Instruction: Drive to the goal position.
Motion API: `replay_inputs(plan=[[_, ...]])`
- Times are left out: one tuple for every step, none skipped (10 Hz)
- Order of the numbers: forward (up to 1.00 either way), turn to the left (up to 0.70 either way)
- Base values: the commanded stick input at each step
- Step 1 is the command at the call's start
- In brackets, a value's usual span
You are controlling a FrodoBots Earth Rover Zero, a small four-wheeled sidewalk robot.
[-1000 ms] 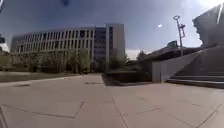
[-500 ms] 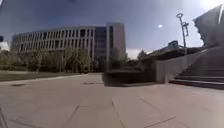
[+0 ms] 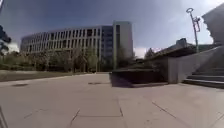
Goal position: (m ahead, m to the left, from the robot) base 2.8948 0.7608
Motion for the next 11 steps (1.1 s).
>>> replay_inputs(plan=[[0.85, 0.00], [0.85, 0.00], [0.85, 0.00], [0.85, 0.00], [0.85, 0.00], [0.85, 0.00], [0.85, 0.00], [0.85, 0.00], [0.85, 0.00], [0.85, -0.32], [0.85, -0.11]])
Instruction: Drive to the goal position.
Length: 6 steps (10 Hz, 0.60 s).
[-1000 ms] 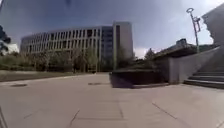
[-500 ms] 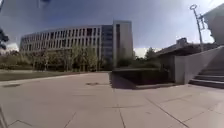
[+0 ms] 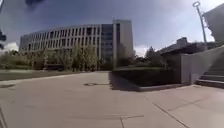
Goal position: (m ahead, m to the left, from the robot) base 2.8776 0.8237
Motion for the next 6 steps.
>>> replay_inputs(plan=[[0.85, 0.00], [0.85, 0.00], [0.85, 0.00], [0.85, 0.00], [0.85, 0.00], [0.85, 0.00]])
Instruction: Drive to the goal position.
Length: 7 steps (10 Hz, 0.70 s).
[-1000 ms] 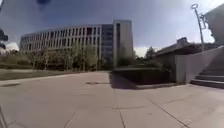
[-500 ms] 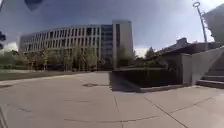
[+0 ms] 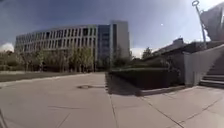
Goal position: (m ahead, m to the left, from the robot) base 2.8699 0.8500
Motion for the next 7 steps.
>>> replay_inputs(plan=[[0.85, 0.00], [0.85, 0.00], [0.85, 0.00], [0.85, 0.00], [0.85, 0.00], [0.85, 0.00], [0.85, 0.00]])
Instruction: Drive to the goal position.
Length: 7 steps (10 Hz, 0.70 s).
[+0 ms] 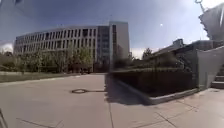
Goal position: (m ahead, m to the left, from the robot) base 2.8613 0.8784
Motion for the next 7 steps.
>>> replay_inputs(plan=[[0.85, 0.00], [0.85, -0.12], [0.85, -0.25], [0.85, -0.29], [0.85, -0.14], [0.85, 0.00], [0.85, 0.00]])
